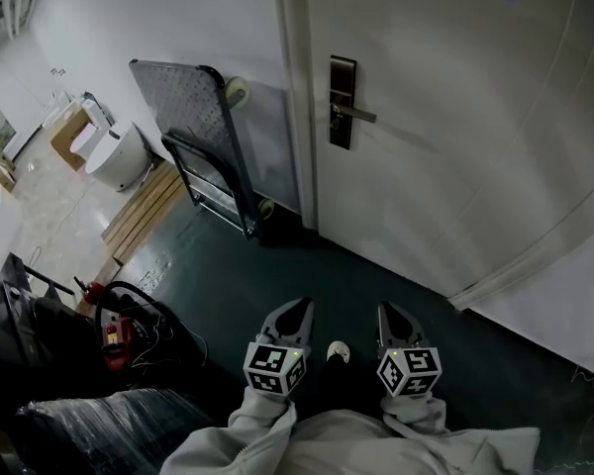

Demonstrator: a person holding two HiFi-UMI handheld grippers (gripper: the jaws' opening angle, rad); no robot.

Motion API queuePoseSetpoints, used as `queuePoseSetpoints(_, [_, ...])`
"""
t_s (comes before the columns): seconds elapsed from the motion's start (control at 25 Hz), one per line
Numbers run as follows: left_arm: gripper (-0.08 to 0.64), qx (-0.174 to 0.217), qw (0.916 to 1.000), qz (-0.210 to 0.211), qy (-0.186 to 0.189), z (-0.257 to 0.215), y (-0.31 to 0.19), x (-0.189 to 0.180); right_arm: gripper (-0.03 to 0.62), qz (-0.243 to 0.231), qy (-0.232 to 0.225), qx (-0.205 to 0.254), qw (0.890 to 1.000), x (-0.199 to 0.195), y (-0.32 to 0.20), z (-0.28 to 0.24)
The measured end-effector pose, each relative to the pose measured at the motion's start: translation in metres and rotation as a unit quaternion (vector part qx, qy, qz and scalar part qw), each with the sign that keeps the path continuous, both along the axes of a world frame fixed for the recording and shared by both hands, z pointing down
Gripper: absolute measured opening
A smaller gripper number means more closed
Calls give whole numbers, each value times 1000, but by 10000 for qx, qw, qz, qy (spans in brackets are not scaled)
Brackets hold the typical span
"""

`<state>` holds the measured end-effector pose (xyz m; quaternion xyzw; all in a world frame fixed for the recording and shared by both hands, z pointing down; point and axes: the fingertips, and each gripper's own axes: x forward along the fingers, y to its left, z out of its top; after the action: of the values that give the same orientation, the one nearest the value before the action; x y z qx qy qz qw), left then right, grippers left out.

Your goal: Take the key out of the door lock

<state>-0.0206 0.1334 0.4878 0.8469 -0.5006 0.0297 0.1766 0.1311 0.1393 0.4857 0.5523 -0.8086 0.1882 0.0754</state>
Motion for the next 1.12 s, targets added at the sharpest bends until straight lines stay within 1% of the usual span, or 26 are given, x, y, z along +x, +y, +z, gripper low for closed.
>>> queuePoseSetpoints(0.16, [26, 8, 10000, -58, 25, -2, -26, 3, 51, -114, 23, 27, 9999, 0, -26, -2])
queuePoseSetpoints(0.48, [26, 29, 9999, -87, 40, -1, -70, 18, 52, -177, 34, 17, 9998, 13, -71, 0])
queuePoseSetpoints(0.76, [26, 80, 9993, -351, 26, 0, -101, 17, 51, -234, 55, 61, 9997, 24, -103, 1])
queuePoseSetpoints(0.96, [26, 89, 9990, -430, -34, 7, -107, 20, 52, -244, 9, 26, 9997, 31, -114, 8])
queuePoseSetpoints(1.12, [26, 32, 9990, -448, -54, 11, -106, 20, 52, -289, -25, -19, 9996, 27, -111, 12])
